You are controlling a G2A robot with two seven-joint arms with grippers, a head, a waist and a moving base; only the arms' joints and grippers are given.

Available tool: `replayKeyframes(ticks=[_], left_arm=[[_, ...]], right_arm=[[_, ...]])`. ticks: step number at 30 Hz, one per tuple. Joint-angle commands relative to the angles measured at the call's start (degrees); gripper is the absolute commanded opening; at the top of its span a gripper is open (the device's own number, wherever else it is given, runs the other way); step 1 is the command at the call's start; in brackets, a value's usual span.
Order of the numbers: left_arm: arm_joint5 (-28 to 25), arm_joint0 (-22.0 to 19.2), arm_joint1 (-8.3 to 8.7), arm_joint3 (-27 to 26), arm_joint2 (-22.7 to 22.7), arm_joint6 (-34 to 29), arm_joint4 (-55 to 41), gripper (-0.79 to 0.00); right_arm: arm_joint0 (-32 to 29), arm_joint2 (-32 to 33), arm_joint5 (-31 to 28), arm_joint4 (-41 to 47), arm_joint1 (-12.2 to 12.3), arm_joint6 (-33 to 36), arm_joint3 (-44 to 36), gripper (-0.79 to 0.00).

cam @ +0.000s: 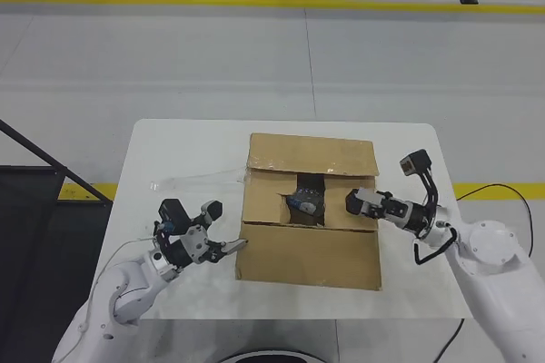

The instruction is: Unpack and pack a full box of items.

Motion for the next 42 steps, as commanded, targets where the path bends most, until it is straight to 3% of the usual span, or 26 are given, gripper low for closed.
replayKeyframes(ticks=[1,8,14,27,37,42], left_arm=[[-0.3,0.0,0.06,0.1,0.1,0.4,0.2,0.0],[-0.2,-0.3,0.18,0.6,0.3,1.9,0.4,0.0],[0.0,-0.5,0.3,0.9,0.5,2.1,0.3,0.0],[0.3,-1.2,0.58,1.3,1.2,1.3,0.1,0.0],[0.8,-1.5,0.71,1.7,2.1,1.1,0.0,0.0],[1.0,-1.5,0.79,1.8,2.3,1.1,-0.1,0.0]], right_arm=[[1.4,-1.2,1.4,0.1,-0.3,-0.7,1.3,0.0],[7.3,-5.7,6.6,1.2,-1.8,-2.4,6.2,0.0],[11.0,-7.7,5.8,3.3,-3.1,-5.0,9.6,0.0],[21.4,-12.7,9.6,-3.9,-6.3,-22.6,14.7,0.0],[31.7,-19.6,11.6,-6.0,-10.9,-33.5,27.5,0.0],[35.9,-23.1,12.6,-6.8,-13.3,-34.0,35.0,0.0]])
